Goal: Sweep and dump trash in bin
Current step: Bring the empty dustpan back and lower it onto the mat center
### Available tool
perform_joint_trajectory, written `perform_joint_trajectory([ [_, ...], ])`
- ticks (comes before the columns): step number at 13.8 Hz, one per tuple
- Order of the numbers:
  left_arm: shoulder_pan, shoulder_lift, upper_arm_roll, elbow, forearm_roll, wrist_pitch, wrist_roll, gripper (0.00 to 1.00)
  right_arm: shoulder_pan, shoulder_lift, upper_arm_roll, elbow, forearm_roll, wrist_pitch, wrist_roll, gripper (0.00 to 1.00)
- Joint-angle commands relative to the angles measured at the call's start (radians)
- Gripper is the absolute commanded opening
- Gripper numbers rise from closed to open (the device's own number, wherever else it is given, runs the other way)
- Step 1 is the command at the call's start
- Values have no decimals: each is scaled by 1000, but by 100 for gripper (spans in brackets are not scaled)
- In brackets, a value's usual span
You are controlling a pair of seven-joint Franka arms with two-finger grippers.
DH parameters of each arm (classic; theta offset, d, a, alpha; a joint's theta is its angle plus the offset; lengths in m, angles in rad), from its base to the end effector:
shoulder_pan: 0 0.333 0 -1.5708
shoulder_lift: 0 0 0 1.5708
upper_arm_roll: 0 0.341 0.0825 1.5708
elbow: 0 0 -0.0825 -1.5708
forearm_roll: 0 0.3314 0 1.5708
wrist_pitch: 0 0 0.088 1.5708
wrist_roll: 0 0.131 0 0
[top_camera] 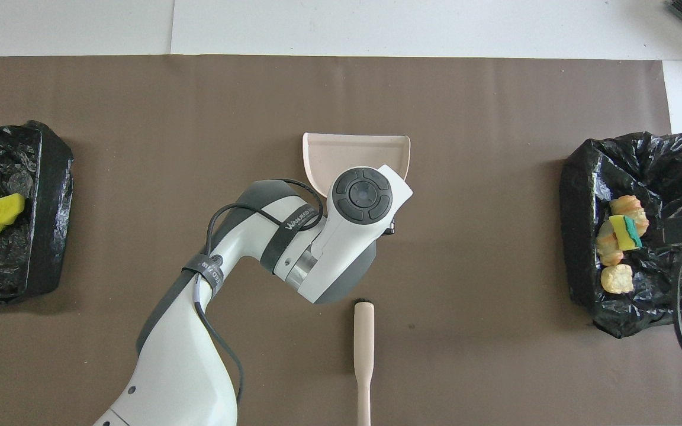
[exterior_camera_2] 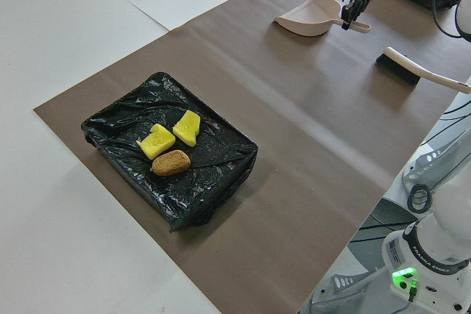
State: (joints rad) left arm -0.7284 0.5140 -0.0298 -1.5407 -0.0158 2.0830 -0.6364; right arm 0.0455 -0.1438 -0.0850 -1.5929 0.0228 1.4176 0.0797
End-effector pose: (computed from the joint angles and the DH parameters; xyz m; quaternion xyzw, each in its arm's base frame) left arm 0.4828 -0.4543 0.3799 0.9983 -0.0551 0.0018 0.0201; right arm 0.4354 -0.0177 0.6705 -0.9981 0.0575 0.0163 0.0170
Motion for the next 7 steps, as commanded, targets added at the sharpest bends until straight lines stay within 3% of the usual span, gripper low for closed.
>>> perform_joint_trajectory([
  [1, -22, 18, 21, 30, -13, 8, -9, 9, -10, -19, 8, -19, -1, 1, -15, 100],
  [2, -22, 18, 21, 30, -13, 9, -9, 30, -10, -19, 7, -19, -1, 3, -15, 100],
  [3, -20, 18, 21, 30, -6, 15, -9, 58, -10, -19, 7, -19, -1, 3, -15, 100],
  [4, -17, 17, 22, 30, -3, 19, -8, 72, -10, -19, 7, -19, -1, 3, -15, 100],
  [7, -5, -9, 31, 28, 2, 17, 4, 100, -10, -19, 7, -19, -1, 1, -15, 100],
])
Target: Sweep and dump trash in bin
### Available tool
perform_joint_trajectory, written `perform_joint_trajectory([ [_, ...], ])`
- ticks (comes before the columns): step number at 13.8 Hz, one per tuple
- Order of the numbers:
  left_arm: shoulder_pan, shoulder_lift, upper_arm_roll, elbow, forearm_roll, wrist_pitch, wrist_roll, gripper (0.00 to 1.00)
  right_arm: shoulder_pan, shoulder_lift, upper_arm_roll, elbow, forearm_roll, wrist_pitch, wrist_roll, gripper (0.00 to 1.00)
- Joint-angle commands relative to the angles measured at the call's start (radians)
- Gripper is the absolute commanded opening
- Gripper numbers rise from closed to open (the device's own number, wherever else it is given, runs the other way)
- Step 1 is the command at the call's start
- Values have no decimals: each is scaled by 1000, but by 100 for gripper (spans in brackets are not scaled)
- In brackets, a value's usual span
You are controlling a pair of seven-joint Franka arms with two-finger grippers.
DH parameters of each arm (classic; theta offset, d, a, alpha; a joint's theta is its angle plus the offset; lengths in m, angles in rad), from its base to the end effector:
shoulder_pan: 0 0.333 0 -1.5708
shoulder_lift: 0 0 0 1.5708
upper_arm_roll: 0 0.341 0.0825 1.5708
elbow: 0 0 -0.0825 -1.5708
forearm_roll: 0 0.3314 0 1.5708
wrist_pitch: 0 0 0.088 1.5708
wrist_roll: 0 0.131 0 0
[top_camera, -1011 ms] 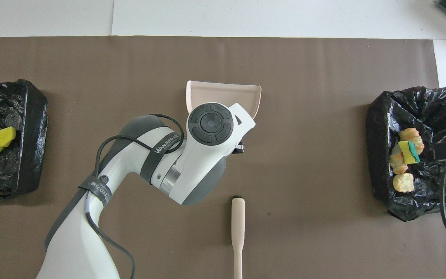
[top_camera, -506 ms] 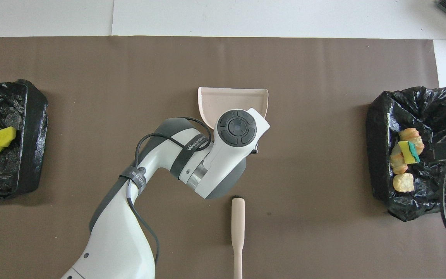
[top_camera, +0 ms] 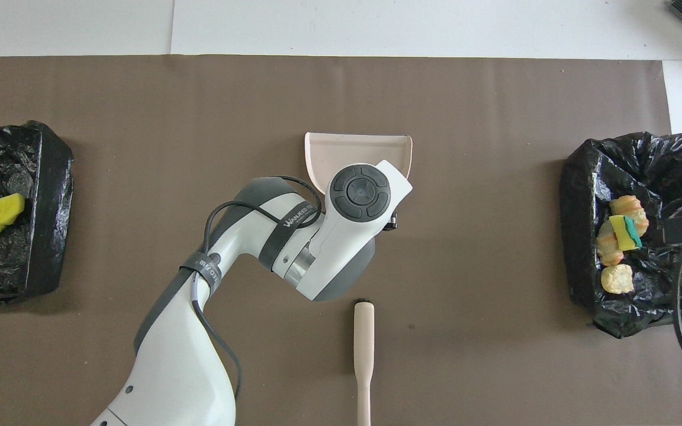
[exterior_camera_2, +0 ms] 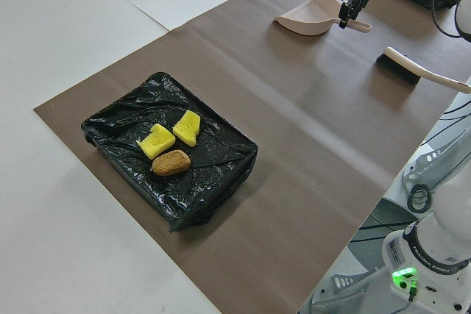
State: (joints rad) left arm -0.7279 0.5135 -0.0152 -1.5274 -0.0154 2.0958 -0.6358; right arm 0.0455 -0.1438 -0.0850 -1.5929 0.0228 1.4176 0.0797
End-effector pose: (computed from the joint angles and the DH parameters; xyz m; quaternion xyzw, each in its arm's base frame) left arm 0.4918 -0.4510 0.3870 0.9984 -0.0489 0.0145 0.0255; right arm 0.4354 -0.0177 0.6705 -0.9981 0.0575 0.0163 0.0170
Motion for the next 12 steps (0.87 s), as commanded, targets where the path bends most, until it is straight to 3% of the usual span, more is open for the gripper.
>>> perform_joint_trajectory([
  [1, -1, -51, 18, 3, 2, -8, 5, 100, -10, -19, 7, -19, -1, 1, -15, 100],
  [5, 86, -185, 18, -98, 66, -31, 118, 100, -10, -19, 7, -19, -3, 1, -15, 100],
  [8, 184, -330, 17, -186, 66, -89, 279, 100, -10, -19, 7, -19, -3, 3, -15, 100],
  [12, 329, -490, 17, -211, 63, -255, 507, 100, -10, -19, 7, -19, -4, 3, -15, 100],
])
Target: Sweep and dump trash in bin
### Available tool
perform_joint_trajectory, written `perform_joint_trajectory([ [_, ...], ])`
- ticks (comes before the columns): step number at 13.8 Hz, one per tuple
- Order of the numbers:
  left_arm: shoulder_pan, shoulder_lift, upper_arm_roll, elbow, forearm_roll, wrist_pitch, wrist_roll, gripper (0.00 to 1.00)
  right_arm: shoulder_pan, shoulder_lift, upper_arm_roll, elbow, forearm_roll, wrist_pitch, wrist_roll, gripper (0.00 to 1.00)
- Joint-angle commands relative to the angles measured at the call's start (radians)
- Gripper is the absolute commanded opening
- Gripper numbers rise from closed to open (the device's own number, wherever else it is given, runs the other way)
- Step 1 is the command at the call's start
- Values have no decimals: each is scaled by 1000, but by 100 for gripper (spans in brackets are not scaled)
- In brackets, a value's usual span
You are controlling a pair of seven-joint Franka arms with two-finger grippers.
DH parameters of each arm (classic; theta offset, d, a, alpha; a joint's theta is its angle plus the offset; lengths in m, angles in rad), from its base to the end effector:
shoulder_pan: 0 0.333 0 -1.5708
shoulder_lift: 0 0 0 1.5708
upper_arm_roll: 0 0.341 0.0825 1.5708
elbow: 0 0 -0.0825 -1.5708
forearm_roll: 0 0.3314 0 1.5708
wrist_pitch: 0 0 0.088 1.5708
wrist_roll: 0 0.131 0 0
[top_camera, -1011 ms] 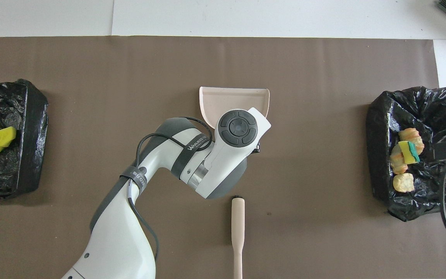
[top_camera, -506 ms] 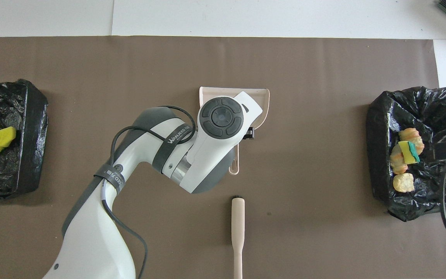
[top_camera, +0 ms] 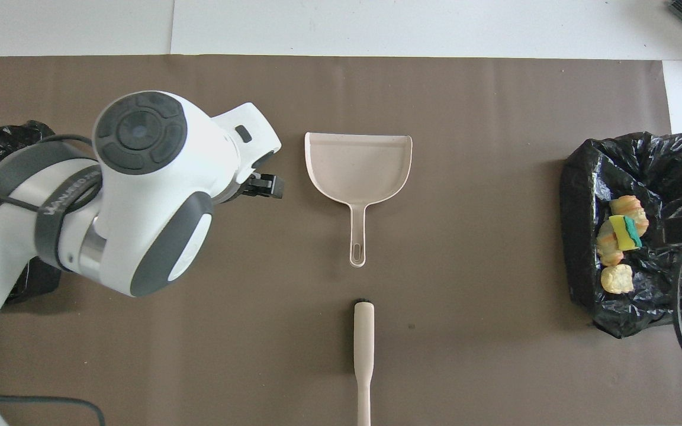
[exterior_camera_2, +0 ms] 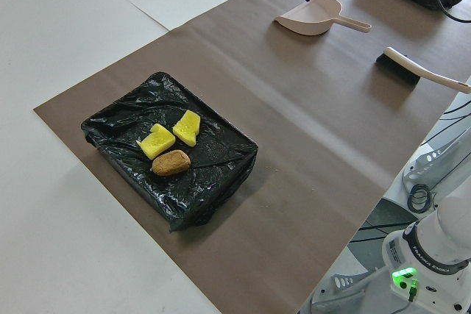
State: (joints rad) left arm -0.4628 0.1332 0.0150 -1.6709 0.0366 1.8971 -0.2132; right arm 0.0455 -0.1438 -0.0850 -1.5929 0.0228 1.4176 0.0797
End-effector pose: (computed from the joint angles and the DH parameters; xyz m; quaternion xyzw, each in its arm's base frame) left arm 0.5136 -0.2434 0.5415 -0.9913 0.1220 -0.0500 0.0025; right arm 0.4354 -0.0177 0.6705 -0.9981 0.0575 0.0163 0.0170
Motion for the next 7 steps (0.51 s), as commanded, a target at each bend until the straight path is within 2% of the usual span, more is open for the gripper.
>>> perform_joint_trajectory([
  [1, 96, -139, -12, -61, 9, -91, 119, 100, -10, -19, 7, -19, -3, 1, -15, 100],
  [4, 206, -222, -6, -30, 3, -197, 230, 100, -10, -19, 7, -19, -4, 3, -15, 100],
  [7, 298, -247, -4, 58, 0, -321, 356, 100, -12, -19, 7, -19, -4, 3, -15, 100],
])
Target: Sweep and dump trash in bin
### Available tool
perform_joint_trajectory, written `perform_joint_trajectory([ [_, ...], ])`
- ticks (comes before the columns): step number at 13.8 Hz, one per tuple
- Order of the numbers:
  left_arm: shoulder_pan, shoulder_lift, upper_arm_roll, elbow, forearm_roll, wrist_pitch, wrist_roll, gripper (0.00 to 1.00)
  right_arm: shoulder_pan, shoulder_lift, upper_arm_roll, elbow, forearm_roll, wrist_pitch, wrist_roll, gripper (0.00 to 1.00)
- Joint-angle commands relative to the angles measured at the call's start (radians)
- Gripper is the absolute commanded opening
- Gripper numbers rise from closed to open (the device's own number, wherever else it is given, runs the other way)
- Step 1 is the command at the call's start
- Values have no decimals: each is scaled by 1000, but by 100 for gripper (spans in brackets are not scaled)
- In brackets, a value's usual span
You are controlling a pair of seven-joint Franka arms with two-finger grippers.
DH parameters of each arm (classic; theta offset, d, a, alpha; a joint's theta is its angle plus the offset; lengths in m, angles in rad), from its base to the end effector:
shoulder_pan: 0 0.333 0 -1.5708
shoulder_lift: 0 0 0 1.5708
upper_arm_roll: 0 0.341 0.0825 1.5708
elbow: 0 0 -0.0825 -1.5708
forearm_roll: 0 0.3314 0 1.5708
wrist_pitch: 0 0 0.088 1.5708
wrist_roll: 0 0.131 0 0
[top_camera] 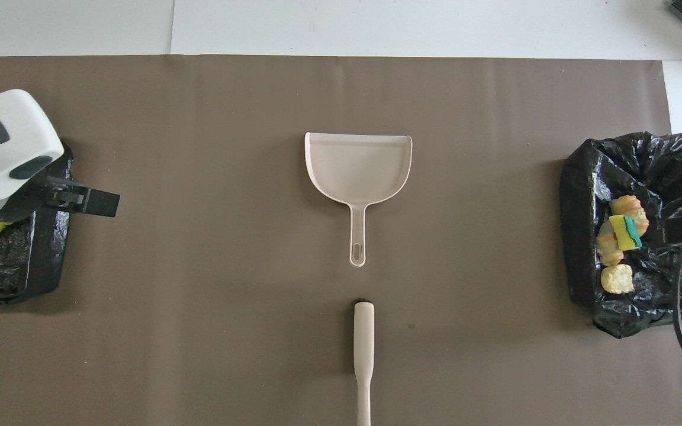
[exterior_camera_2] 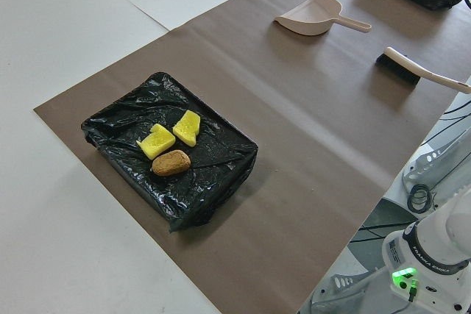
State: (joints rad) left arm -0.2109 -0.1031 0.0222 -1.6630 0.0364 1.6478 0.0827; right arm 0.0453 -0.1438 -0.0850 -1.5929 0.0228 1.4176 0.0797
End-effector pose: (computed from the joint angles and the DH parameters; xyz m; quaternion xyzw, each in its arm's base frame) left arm 0.4691 -0.0843 0.6441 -0.9896 0.1357 -0.0448 0.0147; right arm 0.4354 -0.0178 0.6705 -0.9981 0.0576 0.0163 0.0170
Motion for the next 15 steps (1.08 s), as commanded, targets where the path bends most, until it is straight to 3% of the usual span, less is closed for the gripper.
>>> perform_joint_trajectory([
  [1, 60, -6, -11, 93, -1, -112, 75, 100, -12, -19, 7, -19, -4, 1, -15, 100],
  [4, 85, 28, -10, 190, -12, -193, 78, 100, -12, -19, 7, -19, -4, 1, -15, 100],
  [8, 119, 146, -15, 402, -39, -327, 78, 100, -12, -19, 7, -19, -6, 3, -15, 100],
  [15, 142, 92, -11, 342, -46, -313, 77, 100, -12, -19, 7, -19, -4, 1, -15, 100],
])
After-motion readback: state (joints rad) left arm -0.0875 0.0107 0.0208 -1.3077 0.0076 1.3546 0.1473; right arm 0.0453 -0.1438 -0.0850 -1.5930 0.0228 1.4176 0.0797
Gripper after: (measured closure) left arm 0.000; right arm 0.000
